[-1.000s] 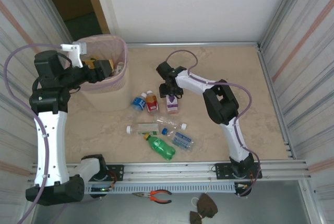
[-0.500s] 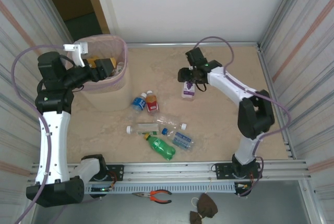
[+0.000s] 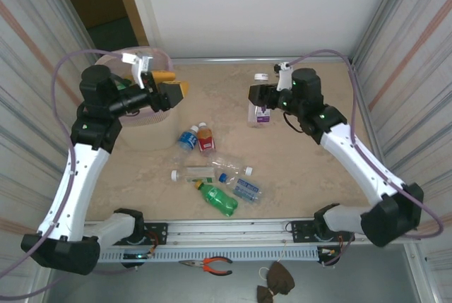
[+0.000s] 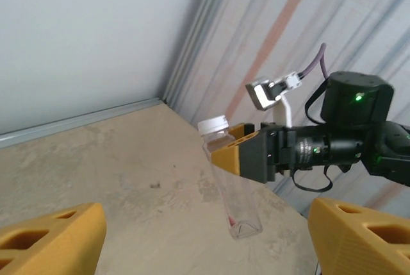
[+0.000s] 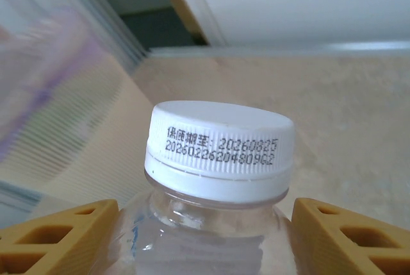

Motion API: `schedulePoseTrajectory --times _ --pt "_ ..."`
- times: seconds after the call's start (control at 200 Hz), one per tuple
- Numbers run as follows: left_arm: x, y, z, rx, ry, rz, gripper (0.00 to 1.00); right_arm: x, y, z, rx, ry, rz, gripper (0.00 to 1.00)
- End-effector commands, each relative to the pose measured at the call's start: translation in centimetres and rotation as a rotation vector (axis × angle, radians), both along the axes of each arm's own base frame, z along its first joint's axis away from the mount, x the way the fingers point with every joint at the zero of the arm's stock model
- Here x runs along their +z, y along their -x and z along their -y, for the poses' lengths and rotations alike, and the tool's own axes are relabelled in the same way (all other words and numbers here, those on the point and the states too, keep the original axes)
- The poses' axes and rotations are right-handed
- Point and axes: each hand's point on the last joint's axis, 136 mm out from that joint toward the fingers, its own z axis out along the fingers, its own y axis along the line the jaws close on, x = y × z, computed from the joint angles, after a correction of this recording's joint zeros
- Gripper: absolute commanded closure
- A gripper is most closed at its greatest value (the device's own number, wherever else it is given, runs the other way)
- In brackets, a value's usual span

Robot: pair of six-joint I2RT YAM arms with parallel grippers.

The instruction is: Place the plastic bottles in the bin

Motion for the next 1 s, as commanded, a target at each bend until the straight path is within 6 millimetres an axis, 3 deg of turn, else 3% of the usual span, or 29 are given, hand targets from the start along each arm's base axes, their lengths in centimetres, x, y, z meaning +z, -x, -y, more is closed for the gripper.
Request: schedulePoseTrajectory --times 0.0,0.255,0.421,0.531,0.571,0.726,0.992 --pt "1.5 0.9 1.8 -0.074 -0.004 0.128 0.17 6.3 2.5 -0.9 0.122 -0.085 0.248 0.41" --pt "2.6 5.4 7.2 -0.307 -0.037 0.293 0.12 13.2 8.9 -2.5 0.313 -0.164 0.486 0.44" --pt "2.9 7.2 9.6 -0.391 -0.024 0.333 0.09 16.2 13.4 -4.0 0.439 -0.16 0.629 0.43" --pt "2.7 8.2 11.0 -0.445 -0.028 0.342 0.08 17.1 15.6 -5.2 0.519 -0.159 0.705 0.43" --pt "2.6 8.5 11.5 -0.462 -0.032 0.347 0.07 18.1 17.0 -4.8 0.531 -0.173 0.752 0.43" --pt "2.6 10.3 13.1 -0.563 -0.017 0.376 0.07 19.6 18.6 -5.1 0.561 -0.199 0.79 0.43" --pt "2.7 14.4 14.9 -0.737 -0.009 0.486 0.14 21.4 20.5 -5.6 0.596 -0.249 0.838 0.43"
